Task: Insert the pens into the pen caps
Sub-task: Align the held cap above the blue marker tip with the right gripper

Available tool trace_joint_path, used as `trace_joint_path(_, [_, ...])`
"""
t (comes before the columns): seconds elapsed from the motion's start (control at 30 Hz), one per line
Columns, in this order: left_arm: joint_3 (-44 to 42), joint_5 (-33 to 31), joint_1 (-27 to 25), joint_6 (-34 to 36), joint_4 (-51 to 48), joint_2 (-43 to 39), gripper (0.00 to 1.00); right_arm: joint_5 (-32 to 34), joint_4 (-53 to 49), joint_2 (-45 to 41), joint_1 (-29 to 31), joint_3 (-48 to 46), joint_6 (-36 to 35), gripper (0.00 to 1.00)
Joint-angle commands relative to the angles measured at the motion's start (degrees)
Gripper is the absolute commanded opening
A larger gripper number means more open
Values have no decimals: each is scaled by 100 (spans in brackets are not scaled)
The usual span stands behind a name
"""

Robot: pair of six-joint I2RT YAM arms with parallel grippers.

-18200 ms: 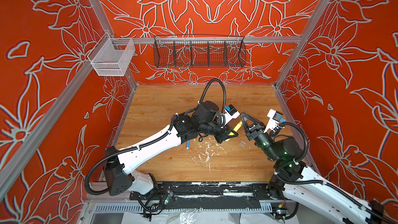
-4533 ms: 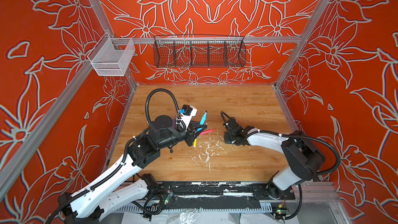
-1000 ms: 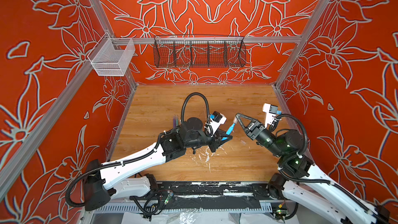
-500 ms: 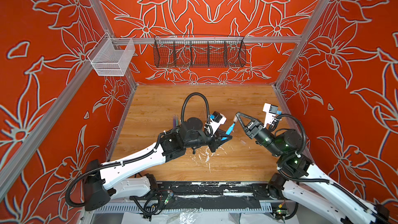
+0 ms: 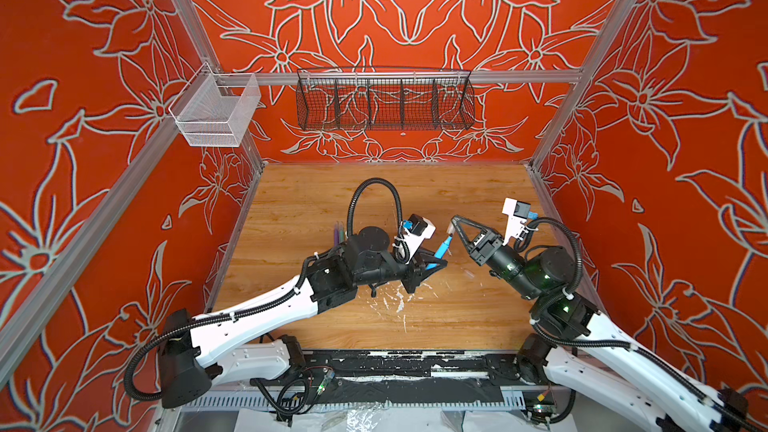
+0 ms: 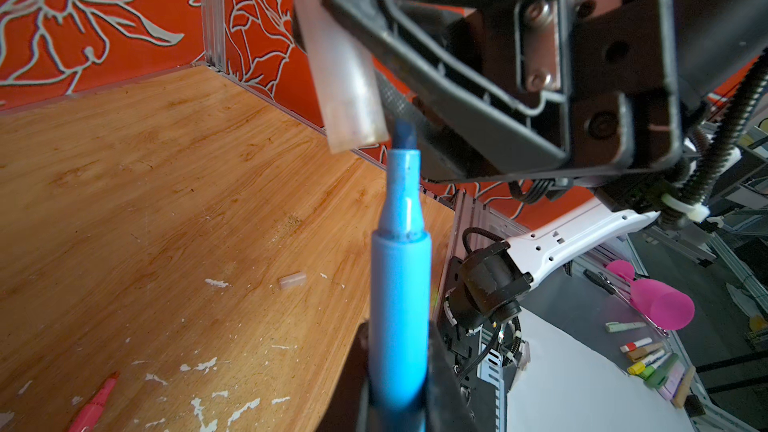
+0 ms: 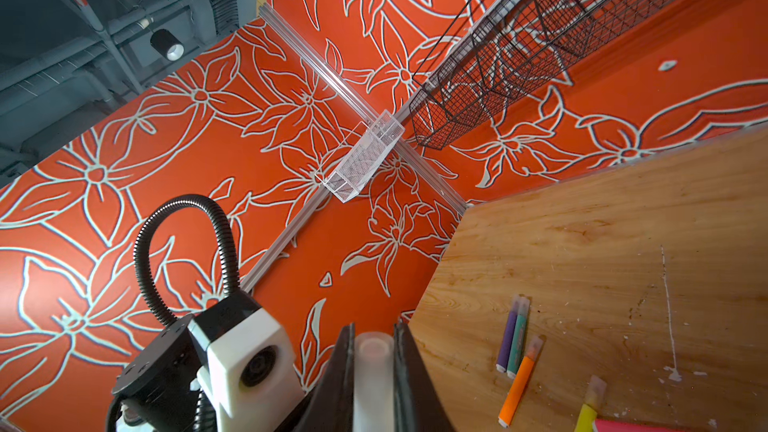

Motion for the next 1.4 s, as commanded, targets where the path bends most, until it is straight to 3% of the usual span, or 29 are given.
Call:
trace_joint_path(0.0, [149,-38,-50,73,57,-104,0,-151,246,-127,55,-83,100,0])
trace_joint_path(0.3, [140,-66,-58,92,39,-134,0,83,-43,-317,91,63,-101,0])
trace_joint_path(0.93, [114,-122,-59,119,31,-188,0,-119,86,-196,120,388,-182,0])
trace_joint_path(1.37, [70,-177,-59,117,57,-241,0,-240,228,-244,155,52,-14,0])
